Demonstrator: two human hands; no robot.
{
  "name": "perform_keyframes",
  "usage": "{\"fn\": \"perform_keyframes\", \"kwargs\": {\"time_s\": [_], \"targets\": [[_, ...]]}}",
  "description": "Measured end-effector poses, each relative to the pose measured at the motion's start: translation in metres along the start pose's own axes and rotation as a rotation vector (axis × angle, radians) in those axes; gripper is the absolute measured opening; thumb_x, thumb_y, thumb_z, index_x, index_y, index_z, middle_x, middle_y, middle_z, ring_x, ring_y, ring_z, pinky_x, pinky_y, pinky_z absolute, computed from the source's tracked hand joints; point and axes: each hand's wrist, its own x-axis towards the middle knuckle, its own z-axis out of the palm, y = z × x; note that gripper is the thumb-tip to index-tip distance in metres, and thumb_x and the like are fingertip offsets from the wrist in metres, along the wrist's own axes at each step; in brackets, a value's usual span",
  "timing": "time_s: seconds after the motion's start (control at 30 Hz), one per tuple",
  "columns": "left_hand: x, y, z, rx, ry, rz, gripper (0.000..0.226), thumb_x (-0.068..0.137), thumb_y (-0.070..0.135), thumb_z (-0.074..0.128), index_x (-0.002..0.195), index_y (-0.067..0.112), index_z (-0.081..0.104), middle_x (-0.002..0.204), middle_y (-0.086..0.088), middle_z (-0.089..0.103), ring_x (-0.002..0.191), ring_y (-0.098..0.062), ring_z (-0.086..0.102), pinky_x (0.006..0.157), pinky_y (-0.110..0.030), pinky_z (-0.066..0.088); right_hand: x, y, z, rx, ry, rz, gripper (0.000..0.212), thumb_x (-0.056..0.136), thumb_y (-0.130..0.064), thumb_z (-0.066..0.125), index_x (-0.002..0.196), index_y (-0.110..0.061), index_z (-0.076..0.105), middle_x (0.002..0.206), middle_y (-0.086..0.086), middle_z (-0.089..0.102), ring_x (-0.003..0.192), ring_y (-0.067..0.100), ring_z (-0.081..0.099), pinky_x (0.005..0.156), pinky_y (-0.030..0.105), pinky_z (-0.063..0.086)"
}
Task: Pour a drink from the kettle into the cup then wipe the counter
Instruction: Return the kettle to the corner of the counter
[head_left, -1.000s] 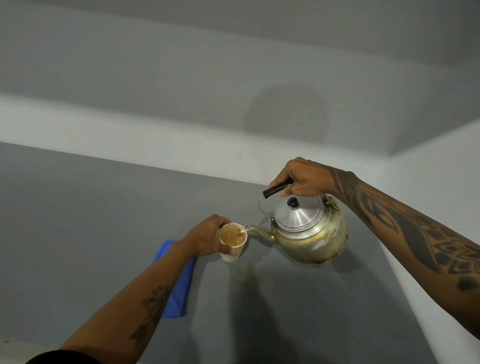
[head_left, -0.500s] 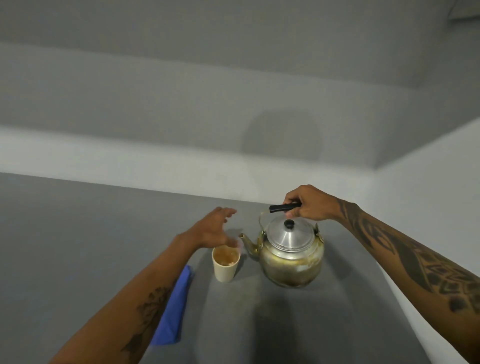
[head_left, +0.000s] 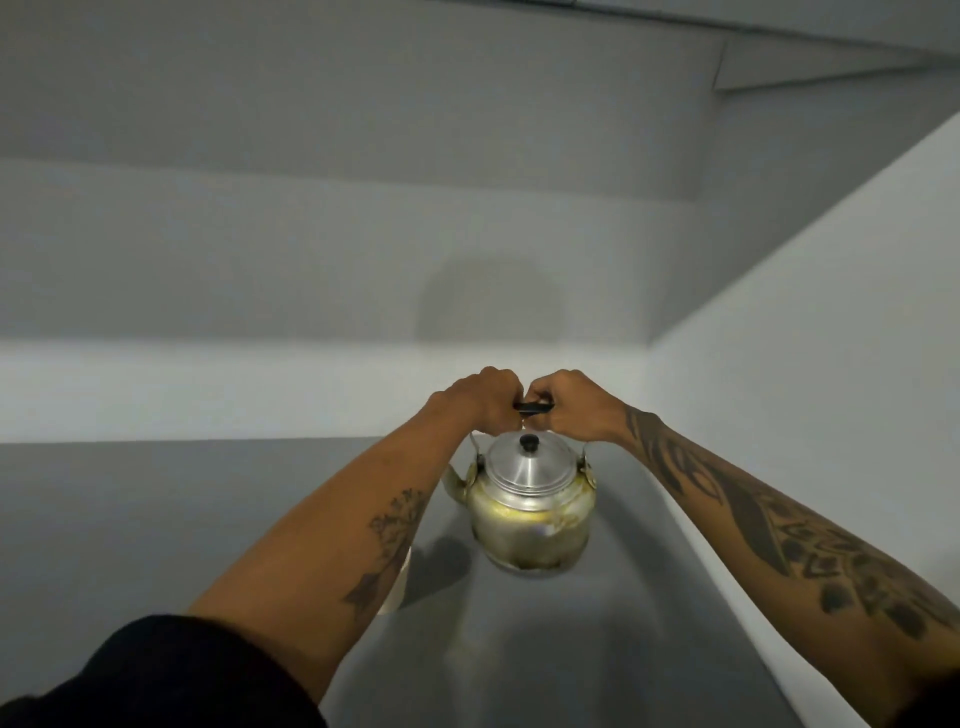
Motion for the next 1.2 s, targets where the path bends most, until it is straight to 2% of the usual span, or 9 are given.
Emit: {"fn": "perform_keyframes", "kwargs": {"time_s": [0.07,0.13,0.33,0.5,0.7,0.8,0.93,1.07,1.2], "targets": [[0.008,0.01,0.0,0.018,0.024,0.017,0.008,0.077,0.022,0.064,0.081,0.016,0.065,0.079,-0.005,0.062,0.081,-0.028,0.068,0.076,-0.039,0.058,-0.003,0.008,-0.006,-0.006,0.024,0.016,0.008,0.077,-0.013,0.073,0.083,-0.009,0.069,0.072,0.0,0.06,0.062,0.005,0.05,0.058,0.018,0.039],[0.015,0.019,-0.003,0.006,0.029,0.038,0.008,0.076,0.022,0.067,0.072,0.02,0.061,0.072,-0.001,0.057,0.079,-0.028,0.067,0.072,-0.037,0.055,-0.005,0.017,-0.013,-0.022,0.044,0.03,0.011,0.077,-0.015,0.073,0.085,-0.007,0.071,0.073,0.003,0.062,0.062,0.008,0.05,0.058,0.02,0.04],[0.043,0.04,-0.003,-0.045,0.004,0.08,0.016,0.074,0.024,0.073,0.087,0.014,0.073,0.074,-0.001,0.056,0.079,-0.028,0.067,0.075,-0.037,0.055,-0.005,0.046,-0.03,-0.047,0.039,0.079,0.012,0.075,-0.018,0.075,0.079,-0.008,0.07,0.065,0.002,0.056,0.057,0.008,0.045,0.056,0.021,0.036],[0.081,0.057,0.007,-0.071,-0.006,0.114,0.017,0.072,0.026,0.078,0.085,0.016,0.074,0.069,0.003,0.056,0.074,-0.023,0.061,0.075,-0.036,0.054,0.001,0.083,-0.043,-0.056,0.016,0.109,0.011,0.072,-0.018,0.076,0.069,-0.014,0.067,0.061,0.003,0.054,0.054,0.009,0.042,0.057,0.024,0.035],[0.137,0.075,0.021,-0.113,-0.018,0.119,0.017,0.068,0.026,0.081,0.082,0.019,0.075,0.073,0.002,0.059,0.077,-0.024,0.062,0.078,-0.037,0.054,0.022,0.131,-0.062,-0.104,-0.052,0.15,0.006,0.073,-0.013,0.073,0.074,-0.01,0.068,0.066,0.006,0.057,0.064,0.018,0.049,0.062,0.028,0.039],[0.164,0.081,0.027,-0.131,-0.017,0.1,0.018,0.069,0.025,0.081,0.083,0.016,0.075,0.073,0.001,0.06,0.078,-0.024,0.063,0.08,-0.038,0.055,0.038,0.156,-0.066,-0.124,-0.065,0.151,0.021,0.073,-0.013,0.072,0.06,-0.02,0.057,0.059,0.002,0.052,0.058,0.016,0.045,0.057,0.026,0.036],[0.198,0.084,0.039,-0.173,-0.002,0.064,0.021,0.069,0.027,0.081,0.084,0.013,0.076,0.084,-0.007,0.069,0.084,-0.028,0.067,0.08,-0.04,0.056,0.063,0.188,-0.067,-0.129,-0.08,0.161,0.02,0.075,-0.011,0.069,0.061,-0.02,0.058,0.055,-0.001,0.05,0.063,0.02,0.047,0.059,0.027,0.039],[0.228,0.083,0.05,-0.192,0.008,0.032,0.023,0.069,0.029,0.081,0.085,0.013,0.076,0.09,-0.01,0.071,0.086,-0.028,0.067,0.082,-0.042,0.057,0.086,0.216,-0.064,-0.104,-0.098,0.17,0.001,0.076,-0.01,0.07,0.076,-0.009,0.07,0.064,0.003,0.058,0.066,0.019,0.052,0.061,0.026,0.043],[0.251,0.082,0.061,-0.192,0.007,-0.002,0.024,0.07,0.029,0.08,0.086,0.012,0.075,0.091,-0.009,0.067,0.086,-0.029,0.068,0.08,-0.039,0.057,0.104,0.236,-0.059,-0.092,-0.111,0.185,0.003,0.074,-0.01,0.073,0.076,-0.01,0.071,0.064,0.002,0.057,0.065,0.018,0.053,0.06,0.025,0.042]]}}
